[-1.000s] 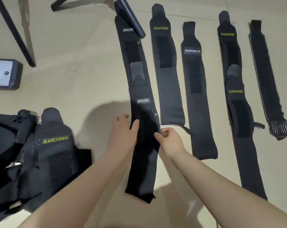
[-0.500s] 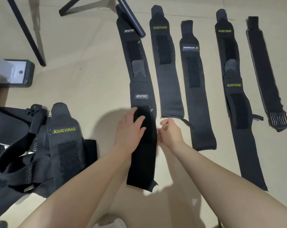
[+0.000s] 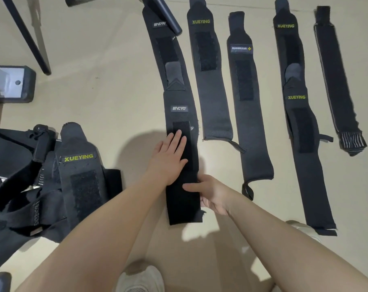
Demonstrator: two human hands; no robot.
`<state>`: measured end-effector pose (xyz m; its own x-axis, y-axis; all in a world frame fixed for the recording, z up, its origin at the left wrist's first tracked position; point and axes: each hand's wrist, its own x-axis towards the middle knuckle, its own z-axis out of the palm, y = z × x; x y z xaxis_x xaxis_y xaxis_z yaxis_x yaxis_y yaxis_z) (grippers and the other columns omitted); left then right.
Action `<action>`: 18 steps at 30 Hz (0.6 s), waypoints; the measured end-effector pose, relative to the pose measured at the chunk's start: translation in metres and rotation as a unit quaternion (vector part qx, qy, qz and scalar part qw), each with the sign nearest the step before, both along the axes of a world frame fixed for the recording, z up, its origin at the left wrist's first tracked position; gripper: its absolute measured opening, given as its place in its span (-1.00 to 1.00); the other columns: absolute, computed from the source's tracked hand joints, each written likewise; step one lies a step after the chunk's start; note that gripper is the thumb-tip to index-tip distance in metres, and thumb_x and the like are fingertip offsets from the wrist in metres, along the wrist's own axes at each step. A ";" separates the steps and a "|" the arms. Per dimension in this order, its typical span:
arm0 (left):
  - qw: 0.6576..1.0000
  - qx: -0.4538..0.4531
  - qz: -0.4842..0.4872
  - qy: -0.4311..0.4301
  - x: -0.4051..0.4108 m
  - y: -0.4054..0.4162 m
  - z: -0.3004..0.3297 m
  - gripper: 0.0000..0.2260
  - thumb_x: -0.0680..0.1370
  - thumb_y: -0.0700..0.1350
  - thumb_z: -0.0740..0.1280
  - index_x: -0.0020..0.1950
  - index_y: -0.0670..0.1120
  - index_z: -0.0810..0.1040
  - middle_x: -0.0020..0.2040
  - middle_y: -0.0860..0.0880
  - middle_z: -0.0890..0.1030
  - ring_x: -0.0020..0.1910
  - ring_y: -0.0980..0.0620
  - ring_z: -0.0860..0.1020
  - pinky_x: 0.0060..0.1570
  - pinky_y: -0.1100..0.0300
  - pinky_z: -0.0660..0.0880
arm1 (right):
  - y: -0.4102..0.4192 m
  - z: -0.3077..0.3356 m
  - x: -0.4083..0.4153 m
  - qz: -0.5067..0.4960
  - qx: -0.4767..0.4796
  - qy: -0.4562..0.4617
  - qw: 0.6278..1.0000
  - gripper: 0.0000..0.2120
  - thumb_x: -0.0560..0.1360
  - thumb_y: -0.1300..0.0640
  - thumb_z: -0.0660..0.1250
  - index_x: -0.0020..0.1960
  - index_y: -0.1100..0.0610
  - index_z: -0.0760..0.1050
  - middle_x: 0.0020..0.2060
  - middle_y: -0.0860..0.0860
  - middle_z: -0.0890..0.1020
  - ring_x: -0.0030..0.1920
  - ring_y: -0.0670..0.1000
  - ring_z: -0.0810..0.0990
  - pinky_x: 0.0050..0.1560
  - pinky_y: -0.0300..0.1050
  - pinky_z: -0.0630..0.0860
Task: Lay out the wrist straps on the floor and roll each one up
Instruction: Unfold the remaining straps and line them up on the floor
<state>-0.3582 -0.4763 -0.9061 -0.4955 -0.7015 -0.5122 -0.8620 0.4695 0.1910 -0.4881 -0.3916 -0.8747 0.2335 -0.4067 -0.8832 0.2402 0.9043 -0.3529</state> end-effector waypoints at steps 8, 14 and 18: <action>1.000 0.021 0.000 -0.003 -0.004 -0.007 -0.002 -0.36 0.63 0.05 0.08 0.54 -0.07 -0.25 0.54 -0.04 -0.30 0.52 -0.04 -0.24 0.48 0.02 -0.10 | 0.015 0.010 -0.027 0.112 0.074 0.062 0.989 -0.89 0.62 0.20 0.18 -0.03 0.14 0.47 -0.17 0.05 0.64 -0.20 0.04 0.64 -0.05 -0.02 0.60; 0.999 -0.022 -0.012 -0.031 -0.006 -0.006 0.003 -0.33 0.62 0.08 0.14 0.55 -0.09 -0.19 0.55 -0.07 -0.24 0.53 -0.06 -0.17 0.47 -0.01 -0.09 | 0.021 0.022 -0.040 0.207 0.067 -0.055 0.974 -0.75 0.48 0.07 0.37 0.08 0.20 0.53 -0.14 0.08 0.68 -0.14 0.03 0.67 -0.14 -0.13 0.58; 0.988 -0.131 -0.079 -0.024 -0.001 0.003 0.009 -0.24 0.33 0.11 0.51 0.39 -0.22 0.36 0.42 -0.24 0.33 0.38 -0.19 0.34 0.37 -0.03 0.24 | 0.027 0.020 -0.037 0.301 0.069 0.081 0.948 -0.88 0.49 0.07 0.36 -0.09 0.13 0.51 -0.28 0.02 0.46 -0.32 0.02 0.57 0.10 0.15 0.54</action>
<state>-0.3594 -0.4737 -0.8975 -0.5892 -0.7288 -0.3489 -0.7787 0.6274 0.0045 -0.5249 -0.3649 -0.8546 0.2427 -0.1219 -0.9624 -0.3812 0.9003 -0.2102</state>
